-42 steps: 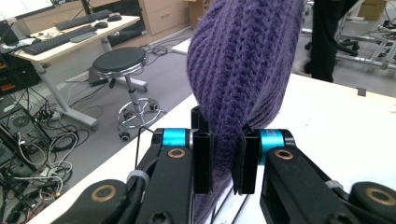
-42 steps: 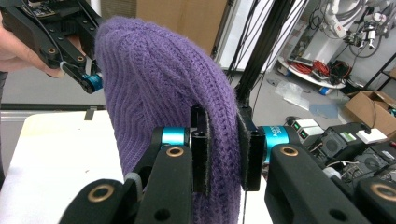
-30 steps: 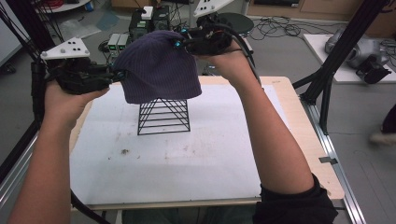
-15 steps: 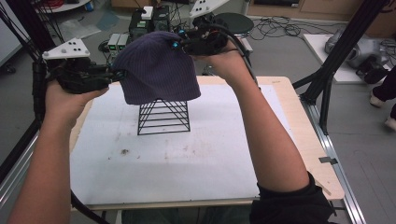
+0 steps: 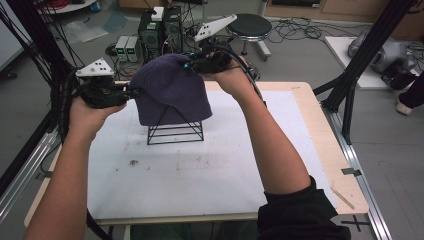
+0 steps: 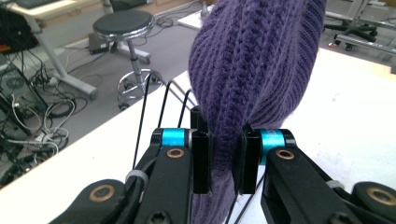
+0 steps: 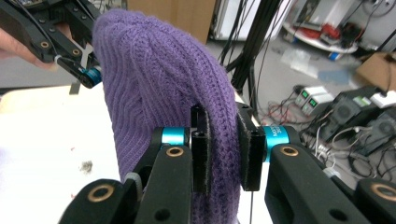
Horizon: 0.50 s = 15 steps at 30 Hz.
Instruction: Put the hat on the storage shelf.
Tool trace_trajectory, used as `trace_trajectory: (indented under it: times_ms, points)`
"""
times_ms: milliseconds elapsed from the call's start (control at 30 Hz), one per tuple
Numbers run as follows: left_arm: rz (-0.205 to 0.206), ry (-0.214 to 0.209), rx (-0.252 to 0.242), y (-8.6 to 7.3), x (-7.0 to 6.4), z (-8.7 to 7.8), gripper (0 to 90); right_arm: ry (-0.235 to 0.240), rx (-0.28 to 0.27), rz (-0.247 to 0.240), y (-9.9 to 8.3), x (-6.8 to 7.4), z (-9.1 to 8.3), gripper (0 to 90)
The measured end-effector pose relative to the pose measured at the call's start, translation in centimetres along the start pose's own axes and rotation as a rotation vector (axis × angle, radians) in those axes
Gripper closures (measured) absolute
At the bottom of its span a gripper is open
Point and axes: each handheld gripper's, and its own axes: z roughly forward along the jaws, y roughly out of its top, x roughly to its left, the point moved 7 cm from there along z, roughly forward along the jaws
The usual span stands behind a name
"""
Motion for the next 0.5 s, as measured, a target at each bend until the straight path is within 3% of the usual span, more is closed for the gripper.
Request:
trace_trajectory:
  times_ms: [500]
  points:
    - [-0.069,-0.005,0.038,-4.6,1.1,2.8,79.2,0.016,0.047,0.048,-4.8,-0.7,3.9,78.1]
